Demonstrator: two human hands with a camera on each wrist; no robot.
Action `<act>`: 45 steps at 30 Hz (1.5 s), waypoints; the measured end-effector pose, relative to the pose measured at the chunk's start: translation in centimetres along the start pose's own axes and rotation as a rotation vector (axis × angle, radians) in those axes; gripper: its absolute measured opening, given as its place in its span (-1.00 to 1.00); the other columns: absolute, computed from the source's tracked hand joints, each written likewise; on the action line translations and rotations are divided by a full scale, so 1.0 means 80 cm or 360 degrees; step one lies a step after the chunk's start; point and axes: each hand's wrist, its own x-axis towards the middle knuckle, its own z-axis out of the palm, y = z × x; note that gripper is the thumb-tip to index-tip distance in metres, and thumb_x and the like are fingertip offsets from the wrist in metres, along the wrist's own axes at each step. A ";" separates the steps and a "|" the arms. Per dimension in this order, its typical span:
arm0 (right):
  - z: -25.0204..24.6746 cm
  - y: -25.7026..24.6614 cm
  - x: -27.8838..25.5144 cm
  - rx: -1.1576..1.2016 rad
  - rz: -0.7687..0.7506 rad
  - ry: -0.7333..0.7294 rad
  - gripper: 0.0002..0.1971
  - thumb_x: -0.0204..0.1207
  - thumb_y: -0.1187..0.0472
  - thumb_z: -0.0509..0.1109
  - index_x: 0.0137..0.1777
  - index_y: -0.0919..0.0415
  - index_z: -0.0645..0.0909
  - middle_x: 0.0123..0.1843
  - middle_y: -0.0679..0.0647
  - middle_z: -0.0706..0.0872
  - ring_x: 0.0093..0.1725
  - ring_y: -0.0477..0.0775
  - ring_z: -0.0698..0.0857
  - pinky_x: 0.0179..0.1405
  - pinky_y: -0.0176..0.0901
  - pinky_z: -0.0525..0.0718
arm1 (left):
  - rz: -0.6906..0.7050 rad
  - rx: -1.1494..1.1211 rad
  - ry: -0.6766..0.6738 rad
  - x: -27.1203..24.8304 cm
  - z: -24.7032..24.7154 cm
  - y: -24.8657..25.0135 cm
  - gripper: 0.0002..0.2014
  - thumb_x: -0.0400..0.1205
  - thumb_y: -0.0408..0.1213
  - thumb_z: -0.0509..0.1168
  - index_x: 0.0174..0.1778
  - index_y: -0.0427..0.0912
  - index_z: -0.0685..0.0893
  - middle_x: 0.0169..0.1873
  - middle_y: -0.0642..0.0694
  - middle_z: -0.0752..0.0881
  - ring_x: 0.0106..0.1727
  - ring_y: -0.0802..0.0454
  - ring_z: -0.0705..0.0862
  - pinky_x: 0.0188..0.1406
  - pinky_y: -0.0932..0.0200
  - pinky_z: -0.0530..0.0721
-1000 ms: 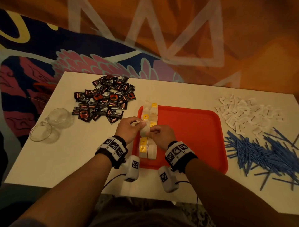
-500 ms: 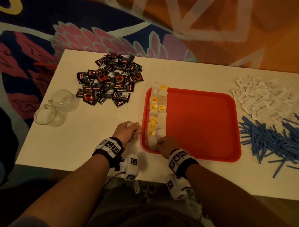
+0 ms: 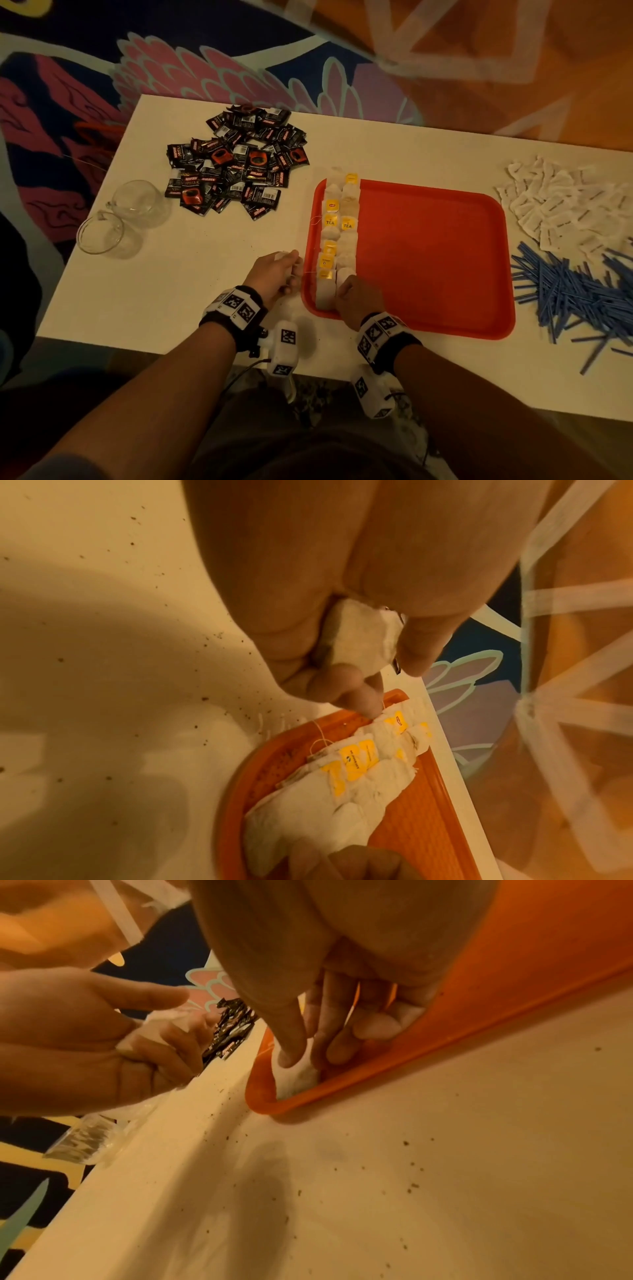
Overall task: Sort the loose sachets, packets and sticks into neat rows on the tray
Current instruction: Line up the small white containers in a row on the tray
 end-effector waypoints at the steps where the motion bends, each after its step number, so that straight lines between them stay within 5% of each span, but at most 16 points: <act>1: -0.005 -0.002 -0.002 0.0010 -0.0014 0.0016 -0.84 0.56 0.18 0.38 -0.20 -0.06 0.49 -0.10 -0.06 0.63 -0.15 -0.05 0.60 -0.34 -0.33 0.55 | -0.0026 -0.0050 -0.0043 -0.002 0.002 0.002 -0.80 0.77 -0.22 0.20 -0.03 -0.24 0.65 -0.38 -0.08 0.66 -0.45 0.05 0.52 -0.53 0.24 0.42; 7: -0.048 -0.031 -0.007 0.0354 -0.0314 0.0071 -0.92 0.55 0.15 0.45 0.00 0.09 0.67 -0.06 -0.07 0.72 -0.16 -0.13 0.65 -0.25 -0.32 0.57 | -0.0094 -0.0208 -0.0225 -0.016 0.014 0.017 -0.61 0.58 -0.53 -0.02 0.23 -0.27 0.57 -0.24 -0.27 0.80 -0.34 -0.08 0.71 -0.30 0.09 0.47; 10: -0.063 -0.046 -0.006 0.0592 -0.0425 0.0075 -0.94 0.53 0.14 0.47 -0.11 -0.06 0.68 -0.08 -0.16 0.73 -0.06 -0.12 0.68 -0.12 -0.22 0.65 | -0.0062 -0.0139 -0.0264 -0.020 0.024 0.027 -0.53 0.58 -0.60 -0.03 0.38 -0.25 0.49 -0.17 -0.31 0.81 -0.26 -0.16 0.79 -0.34 0.12 0.54; 13: -0.076 -0.061 -0.013 0.0760 -0.0532 -0.0028 -0.92 0.51 0.24 0.52 -0.05 0.06 0.73 -0.13 -0.16 0.72 -0.08 -0.11 0.69 -0.15 -0.28 0.62 | -0.0052 -0.0111 -0.0366 -0.026 0.037 0.038 -0.51 0.61 -0.63 -0.03 0.39 -0.18 0.49 -0.16 -0.26 0.79 -0.22 -0.21 0.82 -0.37 0.14 0.62; 17: -0.089 -0.071 -0.022 0.0739 -0.0640 0.0013 -0.96 0.55 0.31 0.46 -0.08 0.17 0.71 -0.21 -0.14 0.69 -0.19 -0.14 0.66 -0.33 -0.53 0.55 | -0.0006 -0.0057 -0.0464 -0.039 0.052 0.052 -0.61 0.67 -0.62 0.05 0.29 -0.13 0.53 -0.17 -0.20 0.77 -0.27 -0.15 0.83 -0.29 0.03 0.77; 22: -0.094 -0.064 -0.019 0.0484 -0.0726 0.0177 -0.91 0.63 0.23 0.36 -0.12 0.10 0.59 -0.34 -0.13 0.63 -0.40 -0.20 0.52 -0.44 -0.32 0.40 | 0.0458 0.0437 -0.0162 -0.030 0.049 0.055 -0.74 0.65 -0.44 0.36 0.18 -0.06 0.62 0.07 -0.18 0.70 0.01 -0.05 0.71 0.09 0.00 0.71; 25: -0.097 -0.061 -0.021 0.0473 -0.0737 0.0218 -0.89 0.64 0.17 0.37 -0.13 0.09 0.58 -0.39 -0.14 0.58 -0.42 -0.20 0.48 -0.46 -0.34 0.35 | 0.0755 0.0667 -0.0039 -0.028 0.046 0.057 -0.90 0.60 -0.34 0.46 -0.03 -0.05 0.76 -0.10 -0.08 0.77 -0.05 0.04 0.72 0.08 0.09 0.70; 27: -0.097 -0.059 -0.023 0.0448 -0.0755 0.0231 -0.86 0.61 0.15 0.41 -0.18 0.07 0.58 -0.41 -0.14 0.56 -0.43 -0.21 0.49 -0.46 -0.36 0.38 | 0.0808 0.0723 0.0005 -0.025 0.046 0.057 -0.93 0.59 -0.32 0.49 -0.15 -0.04 0.79 -0.22 -0.15 0.79 -0.15 0.00 0.73 0.05 -0.05 0.73; 31: -0.096 -0.050 -0.024 0.0406 -0.0647 0.0203 -0.76 0.51 0.18 0.53 -0.34 0.01 0.58 -0.41 -0.10 0.62 -0.45 -0.13 0.55 -0.49 -0.40 0.47 | 0.0799 0.0626 0.0059 -0.014 0.043 0.053 -0.98 0.51 -0.17 0.52 -0.18 0.02 0.83 -0.23 -0.19 0.81 -0.06 -0.27 0.78 0.09 -0.32 0.76; 33: -0.095 -0.044 -0.024 0.0429 -0.0570 0.0160 -0.87 0.49 0.15 0.55 -0.24 0.02 0.66 -0.29 -0.03 0.76 -0.29 -0.03 0.72 -0.30 -0.27 0.68 | 0.0787 0.0628 0.0059 -0.011 0.044 0.048 -0.99 0.53 -0.20 0.53 -0.18 0.01 0.84 -0.24 -0.16 0.81 -0.07 -0.27 0.79 0.09 -0.31 0.76; 35: -0.091 -0.036 -0.022 0.0446 -0.0506 0.0125 -0.90 0.48 0.14 0.55 -0.20 0.02 0.68 -0.24 0.03 0.81 -0.16 0.03 0.79 -0.13 -0.12 0.75 | 0.0777 0.0643 0.0044 -0.014 0.046 0.044 -0.94 0.57 -0.27 0.52 -0.18 -0.02 0.82 -0.27 -0.12 0.79 -0.16 -0.12 0.77 0.02 -0.14 0.78; 38: -0.084 -0.021 -0.016 0.0325 -0.0379 0.0086 -0.91 0.50 0.12 0.54 -0.19 0.03 0.68 -0.27 -0.07 0.74 -0.23 -0.07 0.71 -0.34 -0.31 0.59 | 0.0770 0.0832 0.0116 -0.014 0.046 0.028 -0.98 0.58 -0.28 0.49 -0.12 -0.07 0.79 -0.22 -0.03 0.77 -0.20 0.12 0.69 -0.16 0.34 0.64; 40: -0.078 -0.007 -0.012 0.0224 -0.0266 0.0022 -0.92 0.51 0.10 0.52 -0.16 0.04 0.68 -0.21 -0.15 0.67 -0.21 -0.14 0.63 -0.43 -0.40 0.42 | 0.0793 0.1104 0.0163 -0.009 0.039 0.013 -0.96 0.59 -0.30 0.47 -0.12 -0.06 0.78 -0.20 0.00 0.77 -0.18 0.12 0.68 -0.22 0.46 0.57; 43: -0.067 0.015 -0.008 0.0063 -0.0116 -0.0083 -0.91 0.53 0.10 0.51 -0.13 0.07 0.68 -0.16 -0.10 0.63 -0.10 -0.06 0.61 -0.34 -0.34 0.49 | 0.0867 0.1830 -0.0042 -0.004 0.029 -0.015 -0.89 0.64 -0.29 0.36 0.02 -0.10 0.77 -0.01 -0.07 0.74 0.04 -0.05 0.67 0.04 0.18 0.60; 45: -0.058 0.026 -0.006 -0.0034 -0.0081 -0.0090 -0.79 0.52 0.10 0.52 -0.30 0.07 0.62 -0.27 -0.07 0.62 -0.14 -0.01 0.62 -0.20 -0.17 0.64 | 0.0873 0.2139 -0.0161 -0.002 0.024 -0.032 -0.81 0.69 -0.25 0.28 0.14 -0.13 0.76 0.12 -0.11 0.69 0.17 -0.12 0.62 0.16 0.05 0.60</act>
